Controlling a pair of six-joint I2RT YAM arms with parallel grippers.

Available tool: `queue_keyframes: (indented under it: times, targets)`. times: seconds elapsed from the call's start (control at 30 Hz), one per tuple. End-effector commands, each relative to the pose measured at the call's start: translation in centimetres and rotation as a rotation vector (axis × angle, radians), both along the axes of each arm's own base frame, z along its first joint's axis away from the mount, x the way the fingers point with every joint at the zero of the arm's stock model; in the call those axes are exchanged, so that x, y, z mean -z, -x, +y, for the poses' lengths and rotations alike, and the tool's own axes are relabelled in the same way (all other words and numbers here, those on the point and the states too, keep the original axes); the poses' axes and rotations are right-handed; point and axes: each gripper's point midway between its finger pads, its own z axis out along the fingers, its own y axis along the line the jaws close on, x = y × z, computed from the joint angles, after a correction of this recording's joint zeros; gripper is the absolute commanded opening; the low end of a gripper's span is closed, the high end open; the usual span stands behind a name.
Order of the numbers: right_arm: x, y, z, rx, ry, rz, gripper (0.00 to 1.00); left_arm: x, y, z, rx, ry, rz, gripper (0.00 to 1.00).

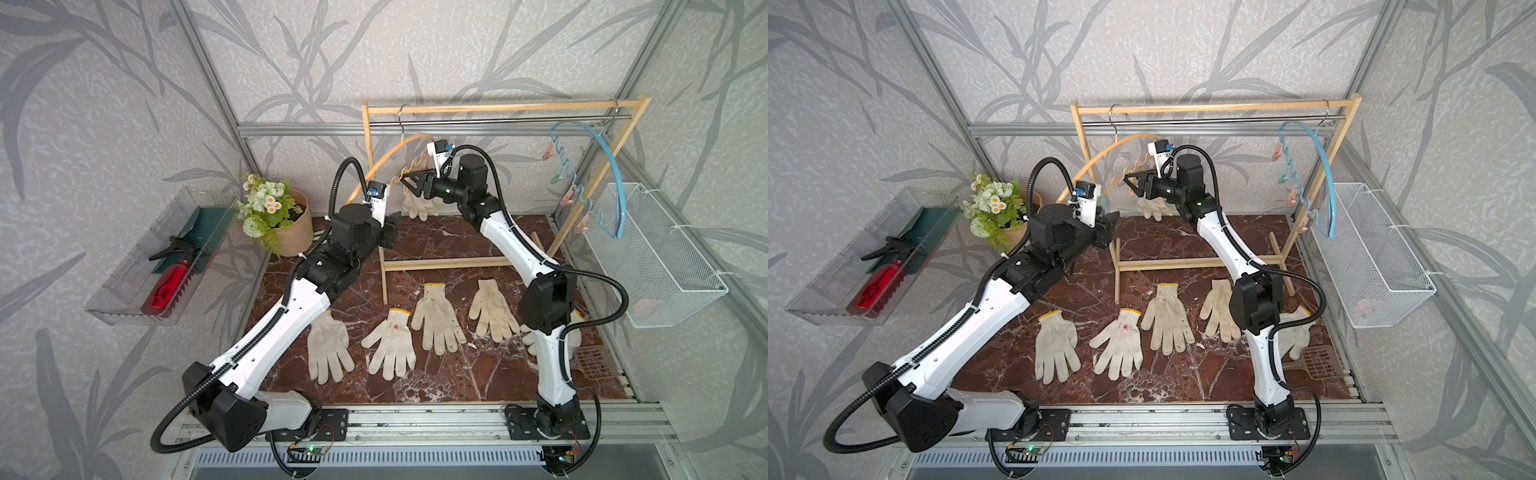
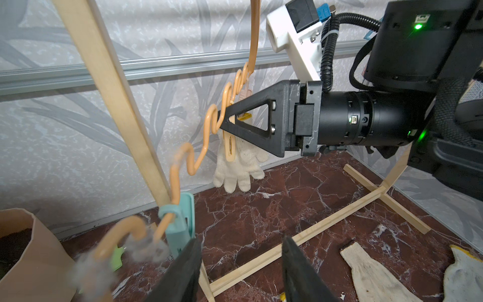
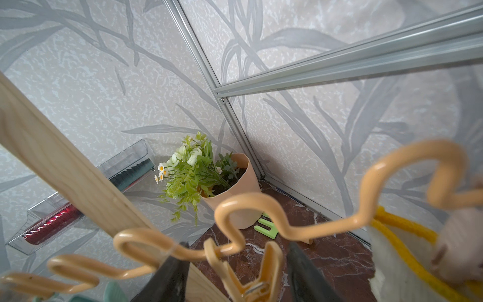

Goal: Clip the gloves onto a hanger to dry
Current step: Open the clamp at the hanger.

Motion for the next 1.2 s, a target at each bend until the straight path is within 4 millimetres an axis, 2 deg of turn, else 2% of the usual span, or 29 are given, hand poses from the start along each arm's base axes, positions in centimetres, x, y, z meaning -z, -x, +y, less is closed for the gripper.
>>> queue_keyframes:
  times: [0.0, 0.33, 0.43, 0.6, 0.93, 1.03, 1.17]
  targets:
    - [0.2, -0.1, 0.5, -0.019, -0.007, -0.002, 0.60, -0.6, 0.7, 0.6, -0.001, 0.000, -0.016, 0.49]
    - [0.1, -0.2, 0.3, -0.016, -0.019, 0.002, 0.57, -0.6, 0.8, 0.6, 0.002, -0.001, -0.013, 0.49]
    - [0.4, -0.3, 0.2, -0.014, -0.021, 0.010, 0.61, -0.7, 0.8, 0.7, 0.002, 0.000, -0.014, 0.49]
    - [0.6, -0.3, 0.2, -0.016, -0.026, 0.018, 0.60, -0.6, 0.8, 0.6, 0.004, -0.002, -0.013, 0.49]
    - [0.2, -0.1, -0.6, -0.007, -0.030, 0.007, 0.39, -0.5, 0.9, 0.7, 0.002, -0.003, -0.009, 0.49]
    - [-0.1, 0.1, -0.8, -0.002, -0.032, -0.003, 0.24, -0.1, 1.1, 0.8, 0.001, 0.001, 0.003, 0.49]
    - [-0.6, 0.3, -1.1, 0.004, -0.029, -0.017, 0.26, 0.6, 1.5, 1.0, 0.002, 0.010, 0.025, 0.49]
